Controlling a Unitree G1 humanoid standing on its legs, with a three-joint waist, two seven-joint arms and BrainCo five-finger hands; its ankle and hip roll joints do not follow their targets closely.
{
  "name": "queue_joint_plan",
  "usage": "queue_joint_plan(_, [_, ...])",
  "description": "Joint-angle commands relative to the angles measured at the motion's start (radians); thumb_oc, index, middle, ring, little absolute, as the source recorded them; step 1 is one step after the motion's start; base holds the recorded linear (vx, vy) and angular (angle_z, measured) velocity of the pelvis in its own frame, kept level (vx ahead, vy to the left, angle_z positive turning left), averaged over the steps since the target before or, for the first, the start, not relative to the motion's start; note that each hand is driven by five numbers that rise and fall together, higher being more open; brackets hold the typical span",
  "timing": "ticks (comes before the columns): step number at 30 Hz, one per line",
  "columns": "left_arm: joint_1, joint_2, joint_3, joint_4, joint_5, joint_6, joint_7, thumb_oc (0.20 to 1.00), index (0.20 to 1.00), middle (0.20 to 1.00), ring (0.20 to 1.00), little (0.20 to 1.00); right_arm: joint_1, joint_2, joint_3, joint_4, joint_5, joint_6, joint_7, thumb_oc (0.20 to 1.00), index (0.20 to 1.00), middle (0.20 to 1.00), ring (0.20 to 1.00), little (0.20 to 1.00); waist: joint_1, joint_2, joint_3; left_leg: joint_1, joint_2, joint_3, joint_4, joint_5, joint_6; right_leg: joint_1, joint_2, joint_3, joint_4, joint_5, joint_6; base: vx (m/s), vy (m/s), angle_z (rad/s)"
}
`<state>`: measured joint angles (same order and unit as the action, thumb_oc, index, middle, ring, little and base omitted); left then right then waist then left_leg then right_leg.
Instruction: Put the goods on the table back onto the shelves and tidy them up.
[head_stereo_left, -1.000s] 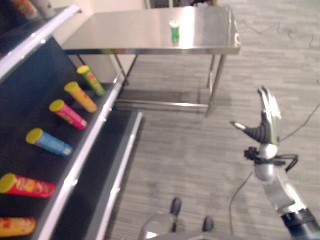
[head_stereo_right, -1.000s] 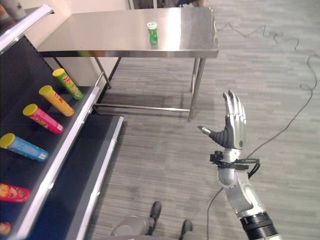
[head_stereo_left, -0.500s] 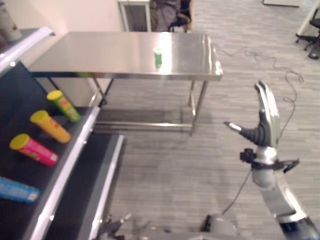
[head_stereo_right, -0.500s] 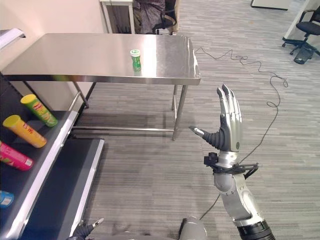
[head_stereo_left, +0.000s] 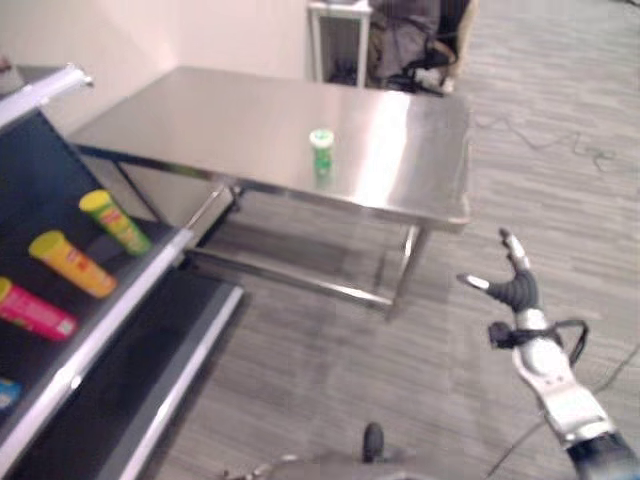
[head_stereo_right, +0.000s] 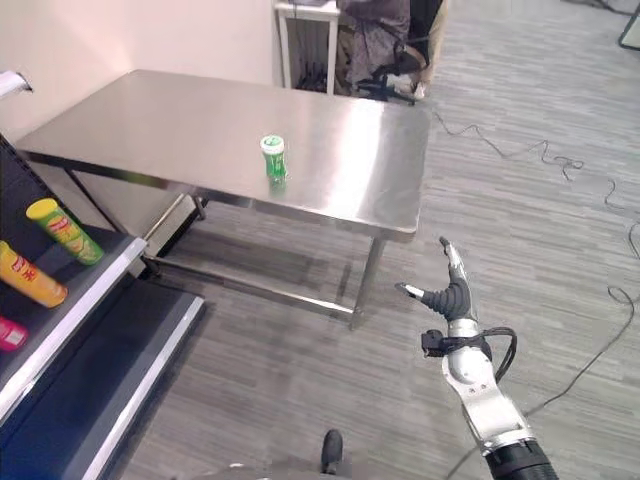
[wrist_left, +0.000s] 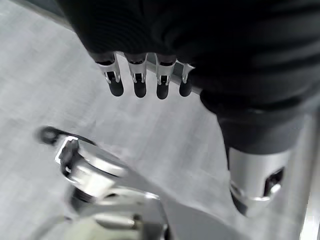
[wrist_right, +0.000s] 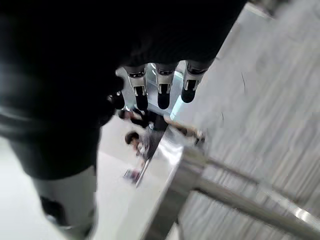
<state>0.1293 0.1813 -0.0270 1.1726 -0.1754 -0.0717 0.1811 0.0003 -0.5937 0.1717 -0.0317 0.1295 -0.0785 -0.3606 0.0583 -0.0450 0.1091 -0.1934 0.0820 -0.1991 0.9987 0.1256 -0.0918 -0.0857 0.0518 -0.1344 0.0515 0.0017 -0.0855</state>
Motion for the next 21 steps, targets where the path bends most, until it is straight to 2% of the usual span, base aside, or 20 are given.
queue_joint_plan(1, [-0.013, 0.036, -0.021, 0.014, 0.001, -0.007, -0.005, 1.0, 1.0, 1.0, 1.0, 1.0, -0.082, 0.006, -0.086, -0.186, -0.052, -0.077, -0.065, 1.0, 1.0, 1.0, 1.0, 1.0, 0.03, -0.035, 0.034, 0.05, 0.036, 0.168, -0.373, -0.183, 0.072, 0.098, -0.138, 0.062, -0.063, -0.002, 0.142, 0.22, 0.013, -0.09])
queue_joint_plan(2, [-0.014, 0.036, -0.021, 0.014, 0.001, -0.007, -0.005, 1.0, 1.0, 1.0, 1.0, 1.0, -0.082, 0.007, -0.086, -0.186, -0.053, -0.077, -0.065, 1.0, 1.0, 1.0, 1.0, 1.0, 0.029, -0.039, 0.032, 0.047, 0.032, 0.167, -0.377, -0.179, 0.072, 0.095, -0.142, 0.061, -0.063, -0.001, 0.143, 0.33, 0.066, -0.08])
queue_joint_plan(3, [-0.012, 0.027, -0.01, 0.017, -0.015, -0.008, 0.004, 1.0, 1.0, 1.0, 1.0, 1.0, -0.078, 0.012, -0.105, -0.21, -0.077, -0.083, -0.079, 1.0, 1.0, 1.0, 1.0, 1.0, 0.039, -0.034, 0.032, 0.026, 0.029, 0.168, -0.45, -0.205, 0.065, 0.114, -0.146, 0.056, -0.07, -0.015, 0.151, 0.19, 0.126, 0.05])
queue_joint_plan(4, [-0.01, 0.014, -0.001, 0.023, -0.03, -0.008, 0.011, 1.0, 1.0, 1.0, 1.0, 1.0, -0.075, 0.023, -0.119, -0.222, -0.098, -0.087, -0.096, 1.0, 1.0, 1.0, 1.0, 1.0, 0.043, -0.033, 0.027, 0.027, 0.033, 0.176, -0.573, -0.207, 0.055, 0.122, -0.159, 0.049, -0.074, -0.025, 0.16, 0.19, 0.127, -0.09])
queue_joint_plan(5, [-0.009, 0.014, -0.001, 0.023, -0.03, -0.008, 0.011, 1.0, 1.0, 1.0, 1.0, 1.0, -0.075, 0.023, -0.119, -0.222, -0.098, -0.087, -0.096, 1.0, 1.0, 1.0, 1.0, 1.0, 0.043, -0.034, 0.027, 0.027, 0.032, 0.177, -0.575, -0.205, 0.056, 0.122, -0.16, 0.049, -0.074, -0.026, 0.161, 0.28, 0.246, -0.12])
queue_joint_plan(6, [0.001, -0.007, 0.009, 0.038, -0.059, -0.013, 0.014, 1.0, 1.0, 1.0, 1.0, 1.0, -0.082, 0.038, -0.134, -0.23, -0.142, -0.093, -0.134, 1.0, 1.0, 1.0, 1.0, 1.0, 0.053, -0.016, 0.015, 0.031, 0.05, 0.176, -0.819, -0.144, 0.033, 0.151, -0.162, 0.034, -0.088, -0.04, 0.173, 0.33, 0.306, 0.08])
queue_joint_plan(7, [0.009, -0.025, 0.019, 0.042, -0.087, -0.019, 0.016, 1.0, 1.0, 1.0, 1.0, 1.0, -0.086, 0.047, -0.141, -0.23, -0.168, -0.096, -0.157, 1.0, 1.0, 1.0, 1.0, 1.0, 0.065, -0.001, 0.011, 0.029, 0.057, 0.157, -0.924, -0.085, 0.015, 0.177, -0.159, 0.031, -0.113, -0.046, 0.182, 0.36, 0.348, 0.09])
queue_joint_plan(9, [0.009, -0.033, 0.038, 0.057, -0.118, -0.017, 0.019, 1.0, 1.0, 1.0, 1.0, 1.0, -0.078, 0.065, -0.142, -0.234, -0.172, -0.097, -0.164, 1.0, 1.0, 1.0, 1.0, 1.0, 0.077, 0.014, 0.008, 0.029, 0.057, 0.146, -1.009, -0.043, -0.009, 0.201, -0.163, 0.021, -0.13, -0.054, 0.19, 0.21, 0.239, -0.07])
queue_joint_plan(12, [0.01, -0.042, 0.059, 0.075, -0.109, -0.009, 0.026, 1.0, 1.0, 1.0, 1.0, 1.0, -0.064, 0.079, -0.14, -0.265, -0.194, -0.081, -0.139, 1.0, 1.0, 1.0, 1.0, 1.0, 0.077, 0.025, -0.01, 0.061, 0.053, 0.154, -1.045, -0.031, -0.01, 0.22, -0.178, 0.017, -0.128, -0.06, 0.208, 0.25, 0.326, -0.22])
queue_joint_plan(13, [0.0, -0.039, 0.053, 0.088, -0.079, -0.003, 0.015, 1.0, 1.0, 1.0, 1.0, 1.0, -0.051, 0.078, -0.143, -0.268, -0.202, -0.083, -0.1, 1.0, 1.0, 1.0, 1.0, 1.0, 0.077, 0.02, -0.027, 0.078, 0.033, 0.152, -1.037, -0.041, -0.003, 0.217, -0.213, 0.019, -0.112, -0.054, 0.227, 0.3, 0.438, -0.15])
queue_joint_plan(15, [-0.006, -0.029, 0.042, 0.085, -0.046, 0.002, 0.011, 1.0, 1.0, 1.0, 1.0, 1.0, -0.056, 0.074, -0.136, -0.26, -0.194, -0.088, -0.079, 1.0, 1.0, 1.0, 1.0, 1.0, 0.082, 0.014, -0.032, 0.09, 0.021, 0.156, -1.043, -0.049, 0.007, 0.204, -0.232, 0.031, -0.088, -0.053, 0.234, 0.17, 0.313, -0.13])
queue_joint_plan(16, [-0.026, 0.006, -0.002, 0.076, 0.041, 0.009, -0.001, 1.0, 1.0, 1.0, 1.0, 1.0, -0.071, 0.06, -0.12, -0.251, -0.154, -0.099, -0.022, 1.0, 1.0, 1.0, 1.0, 1.0, 0.082, 0.007, -0.028, 0.111, 0.003, 0.171, -1.048, -0.066, 0.033, 0.173, -0.265, 0.049, -0.026, -0.041, 0.246, 0.07, 0.195, -0.03])
queue_joint_plan(20, [-0.041, 0.025, -0.035, 0.079, 0.093, 0.007, -0.007, 1.0, 1.0, 1.0, 1.0, 1.0, -0.098, 0.052, -0.102, -0.216, -0.129, -0.105, 0.002, 1.0, 1.0, 1.0, 1.0, 1.0, 0.081, 0.006, -0.022, 0.143, -0.019, 0.193, -1.057, -0.085, 0.059, 0.128, -0.29, 0.076, 0.061, -0.022, 0.255, 0.06, 0.249, -0.02])
queue_joint_plan(21, [-0.047, 0.041, -0.072, 0.067, 0.141, 0.009, -0.014, 1.0, 1.0, 1.0, 1.0, 1.0, -0.117, 0.039, -0.091, -0.214, -0.102, -0.112, 0.03, 1.0, 1.0, 1.0, 1.0, 1.0, 0.066, 0.017, 0.0, 0.178, -0.037, 0.209, -1.061, -0.098, 0.083, 0.076, -0.309, 0.087, 0.187, 0.049, 0.249, 0.06, 0.351, -0.12])
